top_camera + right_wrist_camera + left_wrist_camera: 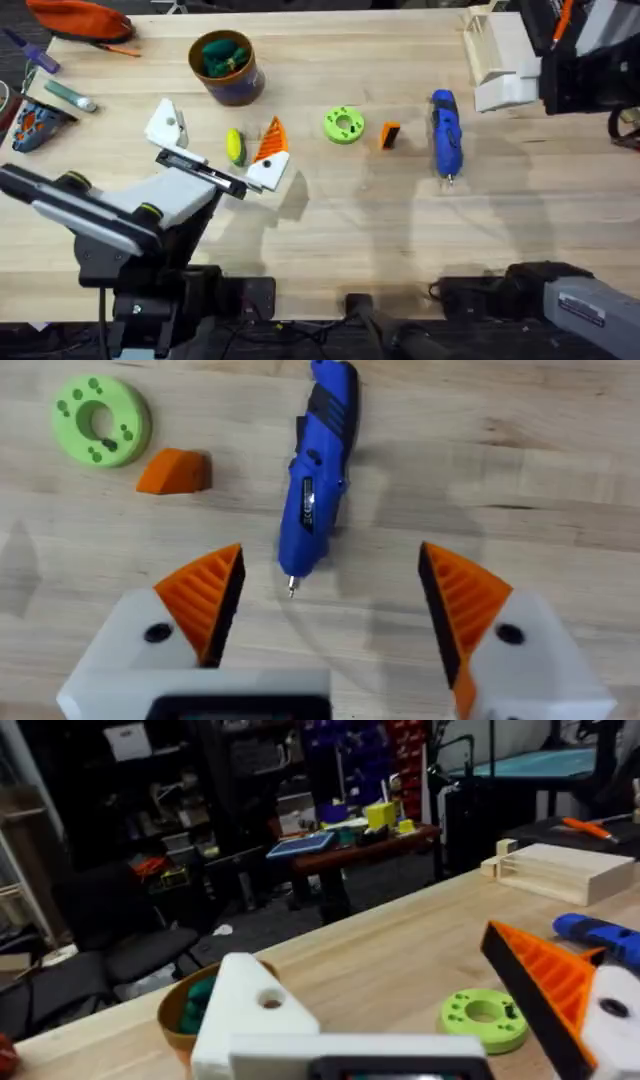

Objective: Pick up the gripper from the table and insert it into the empty holder that is missing its gripper. Then pick up a screw, insert it into the mounting hole, and use the screwdriver to tighten it. Finally, clean up the table by picking up the vegetable and placing it into the bucket.

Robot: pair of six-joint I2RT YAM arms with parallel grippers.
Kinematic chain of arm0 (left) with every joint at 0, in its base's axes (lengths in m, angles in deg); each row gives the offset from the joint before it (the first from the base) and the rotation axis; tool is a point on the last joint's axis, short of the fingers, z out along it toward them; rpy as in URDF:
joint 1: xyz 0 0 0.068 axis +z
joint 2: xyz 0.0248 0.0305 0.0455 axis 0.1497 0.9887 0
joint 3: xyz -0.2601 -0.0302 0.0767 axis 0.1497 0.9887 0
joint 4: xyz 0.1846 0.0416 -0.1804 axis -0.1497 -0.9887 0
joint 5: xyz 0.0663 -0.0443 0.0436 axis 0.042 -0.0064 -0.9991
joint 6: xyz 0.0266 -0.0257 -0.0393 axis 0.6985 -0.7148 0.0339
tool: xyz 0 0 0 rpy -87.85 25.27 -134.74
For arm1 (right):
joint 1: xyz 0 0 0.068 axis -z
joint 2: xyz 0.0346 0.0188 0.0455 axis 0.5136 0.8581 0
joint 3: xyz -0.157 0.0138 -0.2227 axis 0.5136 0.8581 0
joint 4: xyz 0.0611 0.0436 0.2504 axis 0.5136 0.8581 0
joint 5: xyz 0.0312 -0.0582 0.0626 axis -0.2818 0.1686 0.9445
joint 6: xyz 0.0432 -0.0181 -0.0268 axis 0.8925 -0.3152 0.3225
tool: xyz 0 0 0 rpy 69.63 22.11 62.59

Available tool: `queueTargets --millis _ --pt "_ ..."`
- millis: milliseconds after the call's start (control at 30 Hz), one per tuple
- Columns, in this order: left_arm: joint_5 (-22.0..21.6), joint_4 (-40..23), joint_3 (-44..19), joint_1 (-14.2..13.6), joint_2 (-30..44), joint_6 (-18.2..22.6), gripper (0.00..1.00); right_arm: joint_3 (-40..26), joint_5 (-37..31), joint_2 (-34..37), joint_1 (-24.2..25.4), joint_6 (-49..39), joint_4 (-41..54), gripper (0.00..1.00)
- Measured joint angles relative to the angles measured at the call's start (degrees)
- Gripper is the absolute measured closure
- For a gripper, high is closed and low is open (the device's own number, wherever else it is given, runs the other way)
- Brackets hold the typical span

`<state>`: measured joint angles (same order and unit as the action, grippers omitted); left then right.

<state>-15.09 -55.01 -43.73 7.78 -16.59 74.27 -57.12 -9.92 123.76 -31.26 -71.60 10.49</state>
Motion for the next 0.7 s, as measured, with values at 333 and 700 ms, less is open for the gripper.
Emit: queueTargets --millis 333,700 --pt "10.13 2.84 0.31 0.03 0.01 -0.15 0.014 0.0 0.0 0.0 0.0 0.0 0.0 0.01" --pt "26.4 -0.72 0.36 0.03 0.0 -5.96 0.014 0.0 0.0 0.0 0.0 0.0 0.0 0.01"
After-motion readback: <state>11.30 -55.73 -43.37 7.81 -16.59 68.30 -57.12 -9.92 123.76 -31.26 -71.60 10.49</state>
